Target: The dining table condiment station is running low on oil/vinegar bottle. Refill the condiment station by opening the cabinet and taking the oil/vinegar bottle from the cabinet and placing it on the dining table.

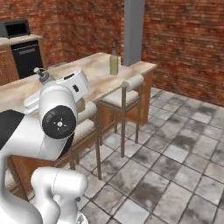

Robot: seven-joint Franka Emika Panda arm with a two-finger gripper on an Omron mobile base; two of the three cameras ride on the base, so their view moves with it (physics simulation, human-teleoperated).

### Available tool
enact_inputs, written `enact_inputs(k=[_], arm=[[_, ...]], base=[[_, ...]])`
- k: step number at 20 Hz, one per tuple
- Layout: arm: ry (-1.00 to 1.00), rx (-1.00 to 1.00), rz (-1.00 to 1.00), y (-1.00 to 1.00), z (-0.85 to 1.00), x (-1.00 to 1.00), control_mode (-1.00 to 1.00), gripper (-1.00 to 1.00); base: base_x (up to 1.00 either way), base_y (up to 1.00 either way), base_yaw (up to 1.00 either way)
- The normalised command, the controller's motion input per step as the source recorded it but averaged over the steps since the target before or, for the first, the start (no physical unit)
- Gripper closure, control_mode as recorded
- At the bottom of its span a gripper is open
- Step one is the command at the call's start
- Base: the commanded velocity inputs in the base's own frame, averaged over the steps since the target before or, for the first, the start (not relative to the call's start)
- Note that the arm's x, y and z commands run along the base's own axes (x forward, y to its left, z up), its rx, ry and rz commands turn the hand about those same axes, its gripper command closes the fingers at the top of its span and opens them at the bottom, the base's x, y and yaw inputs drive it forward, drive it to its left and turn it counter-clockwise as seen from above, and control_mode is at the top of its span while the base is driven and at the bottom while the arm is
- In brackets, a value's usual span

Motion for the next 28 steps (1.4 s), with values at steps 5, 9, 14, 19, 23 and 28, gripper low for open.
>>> enact_inputs(k=[5, 9, 14, 19, 23, 28], arm=[[0.00, 0.00, 0.00, 0.00, 0.00, 0.00, 1.00, 1.00], [0.00, 0.00, 0.00, 0.00, 0.00, 0.00, 1.00, 1.00], [0.00, 0.00, 0.00, 0.00, 0.00, 0.00, 1.00, 1.00], [0.00, 0.00, 0.00, 0.00, 0.00, 0.00, 1.00, 1.00], [0.00, 0.00, 0.00, 0.00, 0.00, 0.00, 1.00, 1.00], [0.00, 0.00, 0.00, 0.00, 0.00, 0.00, 1.00, 1.00]], base=[[1.00, -0.68, 0.41], [1.00, -0.82, 0.37], [1.00, -0.86, 0.34], [1.00, -0.85, 0.34], [1.00, -0.86, 0.34], [1.00, -0.85, 0.34]])
